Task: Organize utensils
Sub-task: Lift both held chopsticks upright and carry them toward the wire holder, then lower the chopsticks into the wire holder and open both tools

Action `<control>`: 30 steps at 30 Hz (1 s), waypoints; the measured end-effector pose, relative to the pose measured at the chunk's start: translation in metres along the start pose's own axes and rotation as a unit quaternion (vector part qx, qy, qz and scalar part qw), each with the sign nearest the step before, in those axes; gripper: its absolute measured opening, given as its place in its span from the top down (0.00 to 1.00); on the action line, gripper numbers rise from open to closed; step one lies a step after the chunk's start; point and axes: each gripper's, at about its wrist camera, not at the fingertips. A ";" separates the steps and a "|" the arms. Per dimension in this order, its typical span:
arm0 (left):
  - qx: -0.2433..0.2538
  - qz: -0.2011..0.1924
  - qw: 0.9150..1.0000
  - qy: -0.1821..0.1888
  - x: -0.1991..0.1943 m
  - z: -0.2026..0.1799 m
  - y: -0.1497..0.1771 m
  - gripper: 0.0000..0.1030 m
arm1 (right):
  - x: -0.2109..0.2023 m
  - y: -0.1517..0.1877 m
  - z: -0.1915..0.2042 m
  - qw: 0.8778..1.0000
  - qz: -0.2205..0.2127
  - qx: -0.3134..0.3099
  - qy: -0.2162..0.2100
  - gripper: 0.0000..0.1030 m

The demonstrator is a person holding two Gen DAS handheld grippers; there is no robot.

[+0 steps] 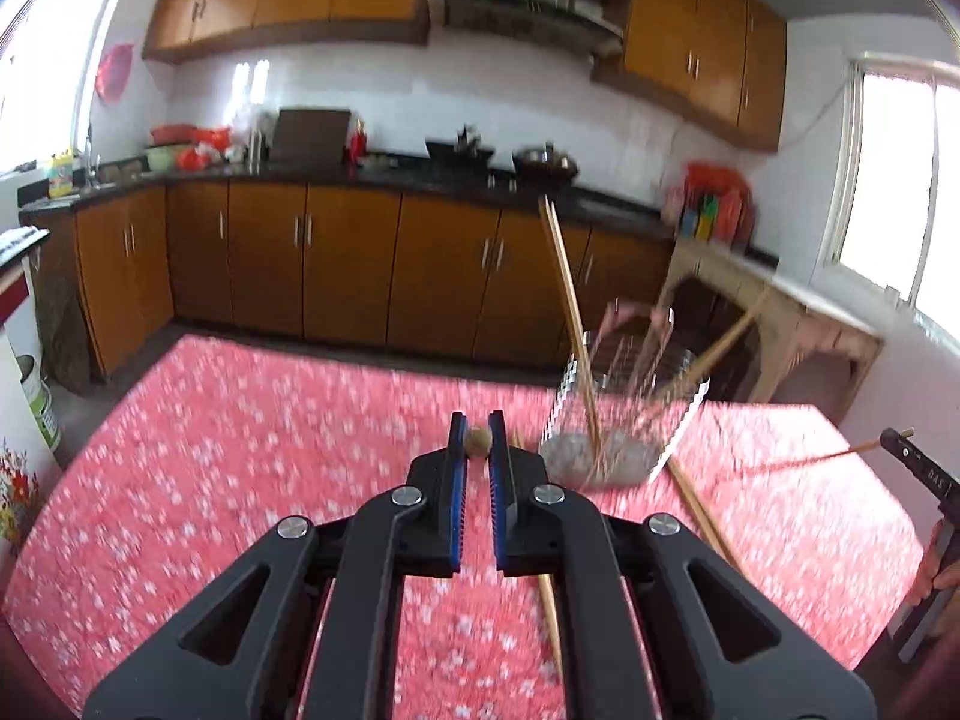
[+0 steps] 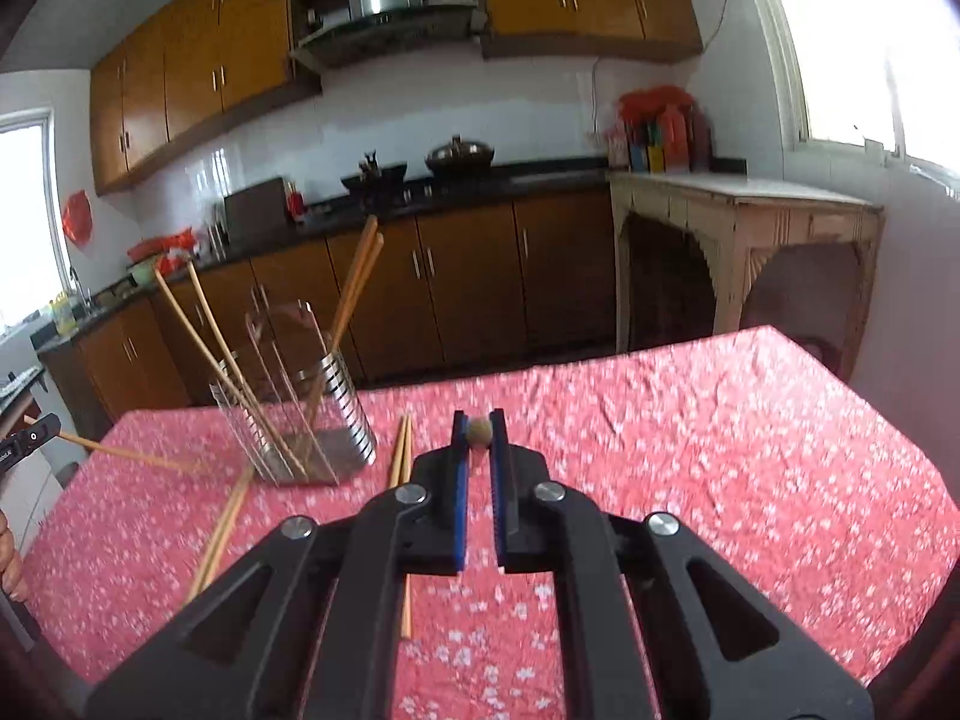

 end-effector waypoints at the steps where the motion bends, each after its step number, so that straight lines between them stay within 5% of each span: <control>1: -0.004 -0.009 1.000 0.001 -0.003 0.000 -0.007 0.93 | -0.003 -0.006 0.001 1.000 -0.010 -0.001 -0.002 0.93; 22: -0.016 -0.040 0.999 -0.005 -0.004 -0.009 -0.040 0.94 | -0.008 -0.049 0.014 0.998 -0.045 -0.011 -0.029 0.93; 30: -0.033 -0.072 0.997 0.009 -0.029 -0.008 -0.069 0.94 | -0.047 -0.083 0.026 0.993 -0.077 -0.004 -0.088 0.93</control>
Point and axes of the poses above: each gripper's, at about its wrist camera, not at the fingertips, and x roughly the way its jaws point, z to its left, y to its underside, and after that the axes turned 10 degrees about -y, right-handed
